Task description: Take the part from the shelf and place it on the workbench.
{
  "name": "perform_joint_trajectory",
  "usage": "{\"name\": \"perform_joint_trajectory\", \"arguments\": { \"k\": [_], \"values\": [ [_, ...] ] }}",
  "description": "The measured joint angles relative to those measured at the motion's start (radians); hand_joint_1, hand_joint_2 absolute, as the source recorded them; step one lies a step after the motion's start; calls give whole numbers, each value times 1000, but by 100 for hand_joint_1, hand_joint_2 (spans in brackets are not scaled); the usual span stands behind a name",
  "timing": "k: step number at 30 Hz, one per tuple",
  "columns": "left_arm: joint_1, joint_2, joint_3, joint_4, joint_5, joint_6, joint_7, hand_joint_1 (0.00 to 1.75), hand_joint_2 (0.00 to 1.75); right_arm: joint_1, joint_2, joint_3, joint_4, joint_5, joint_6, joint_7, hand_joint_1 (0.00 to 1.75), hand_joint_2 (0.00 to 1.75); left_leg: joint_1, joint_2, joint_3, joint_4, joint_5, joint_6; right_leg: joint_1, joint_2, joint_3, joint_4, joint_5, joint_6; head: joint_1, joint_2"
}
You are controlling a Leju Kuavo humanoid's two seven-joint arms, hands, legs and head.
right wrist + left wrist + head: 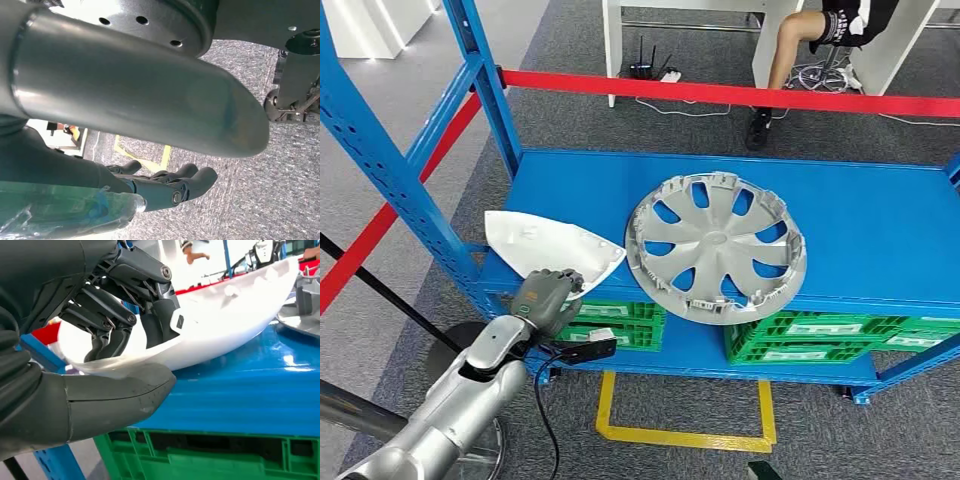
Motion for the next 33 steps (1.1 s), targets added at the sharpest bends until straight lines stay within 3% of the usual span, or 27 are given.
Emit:
{"name": "perform_joint_trajectory", "arguments": {
  "k": [7, 13, 33],
  "values": [
    [-9, 4, -4, -24, -72, 39, 28, 175, 175, 1, 0, 0, 0, 12, 1, 0, 0, 0, 0, 0, -1, 0, 0, 0, 0, 0, -1, 0, 0, 0, 0, 0],
    [-42, 20, -25, -131, -204, 114, 66, 175, 175, 2, 0, -1, 0, 22, 1, 0, 0, 0, 0, 0, -1, 0, 0, 0, 0, 0, -1, 0, 0, 0, 0, 0],
    [-125, 58, -102, -411, -297, 136, 82, 175, 175, 3, 0, -2, 0, 38, -3, 0, 0, 0, 0, 0, -1, 0, 0, 0, 0, 0, -1, 0, 0, 0, 0, 0]
  ]
}}
